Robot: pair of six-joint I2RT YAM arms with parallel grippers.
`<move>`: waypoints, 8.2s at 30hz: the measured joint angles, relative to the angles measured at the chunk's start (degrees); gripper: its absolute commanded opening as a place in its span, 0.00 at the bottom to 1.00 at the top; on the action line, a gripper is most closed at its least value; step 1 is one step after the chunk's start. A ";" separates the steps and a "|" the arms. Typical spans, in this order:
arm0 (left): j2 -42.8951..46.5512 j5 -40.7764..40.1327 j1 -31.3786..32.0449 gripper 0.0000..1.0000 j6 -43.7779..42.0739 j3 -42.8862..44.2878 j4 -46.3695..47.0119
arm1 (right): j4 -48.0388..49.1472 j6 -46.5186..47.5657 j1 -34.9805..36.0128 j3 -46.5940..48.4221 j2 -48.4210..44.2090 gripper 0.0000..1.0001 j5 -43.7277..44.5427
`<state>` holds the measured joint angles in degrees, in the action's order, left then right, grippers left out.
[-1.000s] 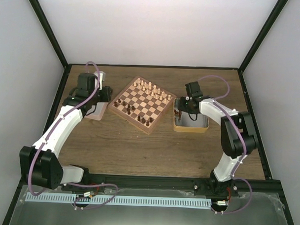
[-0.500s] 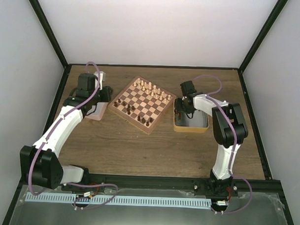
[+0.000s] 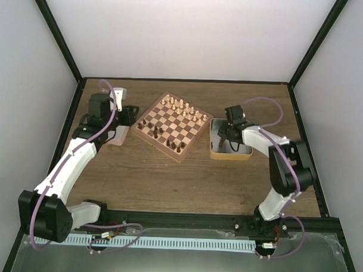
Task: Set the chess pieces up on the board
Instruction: Pick up the chess piece from the storage box, then place the chess piece on the chessboard, then adjust the chess piece on the chessboard.
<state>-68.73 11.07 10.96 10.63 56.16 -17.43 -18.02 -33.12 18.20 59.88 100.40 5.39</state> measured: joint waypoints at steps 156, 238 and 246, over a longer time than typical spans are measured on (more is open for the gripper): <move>-37.42 -11.82 20.90 0.24 -1.79 21.88 -27.69 | 9.05 -32.02 -1.46 -24.26 -41.09 0.15 -7.06; -37.68 -15.04 20.90 0.07 -1.75 22.62 -23.61 | 9.05 -32.04 -1.46 -24.30 -41.05 0.15 -7.37; -37.70 -15.06 20.90 0.08 -1.77 23.28 -26.08 | 9.05 -32.04 -1.46 -24.35 -41.07 0.16 -7.72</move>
<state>-106.43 -3.99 31.86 8.86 79.44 -43.51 -8.97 -65.17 16.73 35.53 59.33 -2.33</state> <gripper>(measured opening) 0.128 0.160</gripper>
